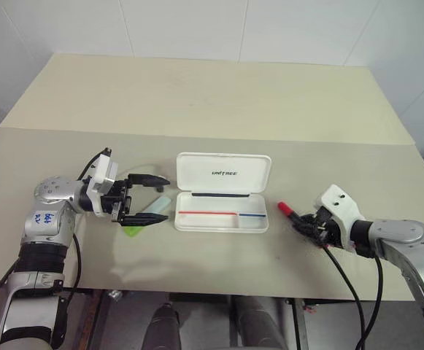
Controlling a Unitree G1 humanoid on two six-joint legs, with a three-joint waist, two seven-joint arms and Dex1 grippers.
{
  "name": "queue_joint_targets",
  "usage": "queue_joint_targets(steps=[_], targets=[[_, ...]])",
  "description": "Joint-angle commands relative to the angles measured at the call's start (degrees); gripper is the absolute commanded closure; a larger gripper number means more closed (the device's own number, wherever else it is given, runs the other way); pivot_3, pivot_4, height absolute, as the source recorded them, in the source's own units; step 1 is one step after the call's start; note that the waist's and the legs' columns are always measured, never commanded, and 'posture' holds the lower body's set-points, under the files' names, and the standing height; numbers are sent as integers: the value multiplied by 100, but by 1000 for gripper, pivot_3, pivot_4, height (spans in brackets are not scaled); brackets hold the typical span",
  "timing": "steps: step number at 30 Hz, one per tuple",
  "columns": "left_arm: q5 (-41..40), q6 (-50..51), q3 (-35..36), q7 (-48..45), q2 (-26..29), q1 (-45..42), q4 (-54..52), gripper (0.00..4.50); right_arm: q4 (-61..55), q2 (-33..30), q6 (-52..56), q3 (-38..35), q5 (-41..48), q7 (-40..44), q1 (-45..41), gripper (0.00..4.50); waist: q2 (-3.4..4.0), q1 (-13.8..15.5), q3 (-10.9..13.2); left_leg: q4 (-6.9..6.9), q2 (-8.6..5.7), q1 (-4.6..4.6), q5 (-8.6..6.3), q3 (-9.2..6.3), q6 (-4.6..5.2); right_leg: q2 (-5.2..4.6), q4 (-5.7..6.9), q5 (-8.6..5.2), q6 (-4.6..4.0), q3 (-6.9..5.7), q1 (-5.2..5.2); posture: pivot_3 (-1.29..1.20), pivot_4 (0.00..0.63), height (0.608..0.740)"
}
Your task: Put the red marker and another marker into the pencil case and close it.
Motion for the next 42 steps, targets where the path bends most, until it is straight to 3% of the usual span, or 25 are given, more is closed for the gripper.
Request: queue_joint_targets(steps=[1, 10, 14, 26, 27, 38, 42], targets=[[-37, -11, 29, -82, -10, -69, -71, 0, -101, -300, -159, -120, -83, -39, -242, 3925, 1, 1, 1, 3, 0, -1, 0, 1, 0, 0, 0, 0, 0, 1, 0, 0, 150, 740], [-39, -23, 31, -63, -36, -81, -53, 0, -529, -988, -177, 86, 73, 331, -1072, 3925, 5, -5, 3, -7, 0, -1, -1, 1, 2, 0, 0, -1, 0, 1, -2, 0, 150, 740], [-34, -25, 37, -46, -41, -86, -39, 0, -944, -991, -91, 616, 222, 515, -1701, 3925, 5, -10, 3, -23, 1, 1, -1, 0, 2, 0, 3, 3, 8, 0, -7, 0, 150, 740], [-87, 59, 165, 101, 38, 186, -357, 0, -445, 227, -632, 3355, -959, 485, -3703, 3925, 6, -12, 3, -32, 1, -17, -1, 2, 1, 0, 23, 14, 28, -1, -42, 0, 150, 740], [-96, 69, 185, 122, 52, 225, -397, 0, -348, 325, -708, 3492, -1059, 505, -3782, 3925, 6, -4, 3, -33, 1, -18, -1, 1, 1, 0, 26, 37, 72, -2, -47, 0, 150, 740], [-165, 231, 410, 336, 160, 626, -864, 0, 342, 871, -1145, 3929, -1689, 730, -4020, 3925, 6, -12, 3, -41, 4, -27, -1, 3, 1, 0, 33, 37, 73, -9, -64, 0, 150, 740], [-173, 271, 445, 377, 168, 681, -944, 0, 367, 995, -1197, 3859, -1744, 827, -4045, 2574, 6, -15, 3, -39, 4, -25, -1, 2, 1, 0, 35, 37, 73, -9, -63, 0, 150, 740]])
